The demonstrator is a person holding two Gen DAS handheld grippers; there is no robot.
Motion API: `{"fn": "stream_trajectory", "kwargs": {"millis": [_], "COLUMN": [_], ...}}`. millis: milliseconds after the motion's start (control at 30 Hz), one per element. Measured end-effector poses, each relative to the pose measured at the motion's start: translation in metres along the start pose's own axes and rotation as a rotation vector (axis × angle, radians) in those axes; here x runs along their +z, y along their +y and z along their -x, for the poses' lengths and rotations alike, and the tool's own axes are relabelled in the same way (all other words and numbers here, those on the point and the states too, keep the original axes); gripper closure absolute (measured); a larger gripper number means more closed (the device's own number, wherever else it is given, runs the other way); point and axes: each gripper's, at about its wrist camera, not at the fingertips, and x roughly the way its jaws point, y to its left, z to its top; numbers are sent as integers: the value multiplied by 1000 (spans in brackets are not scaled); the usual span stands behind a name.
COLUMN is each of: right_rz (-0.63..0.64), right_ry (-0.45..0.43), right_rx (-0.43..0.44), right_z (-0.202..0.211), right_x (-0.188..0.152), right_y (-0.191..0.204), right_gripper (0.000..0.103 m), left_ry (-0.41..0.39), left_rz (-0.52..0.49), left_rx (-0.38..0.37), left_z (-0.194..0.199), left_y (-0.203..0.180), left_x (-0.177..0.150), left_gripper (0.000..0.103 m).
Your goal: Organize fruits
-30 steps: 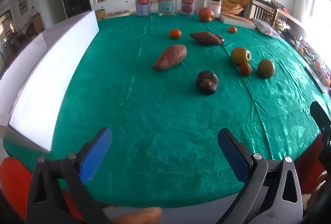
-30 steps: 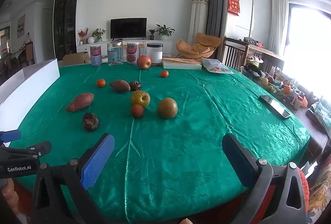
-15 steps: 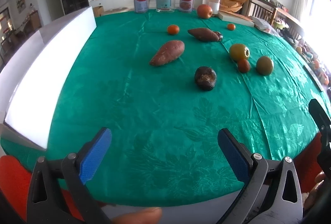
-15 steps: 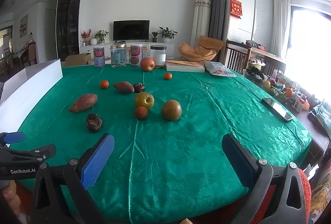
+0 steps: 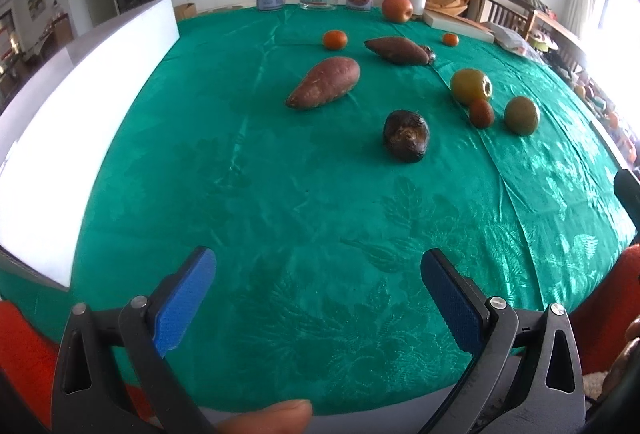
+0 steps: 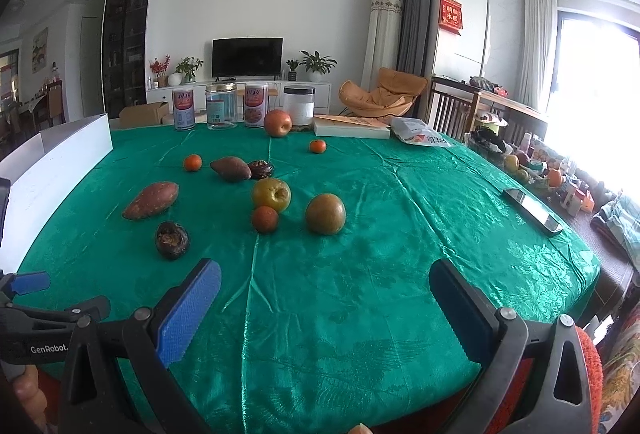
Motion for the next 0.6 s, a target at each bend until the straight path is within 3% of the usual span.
{"fn": "stream_trajectory", "kwargs": {"millis": [200, 233, 600], "right_rz": [-28, -31, -6], "right_ry": [185, 207, 326], "right_rx": [-22, -26, -28], "right_z": [-32, -35, -42], "right_x": [13, 13, 8], "right_y": [-1, -1, 9], "right_gripper": [0, 0, 0], "left_ry": [17, 10, 23], "left_rz": [-43, -31, -22], "left_rx": [50, 32, 18], "left_z": [-31, -34, -36], "left_y": [-3, -1, 4], "left_x": [4, 5, 6], "left_gripper": [0, 1, 0]}}
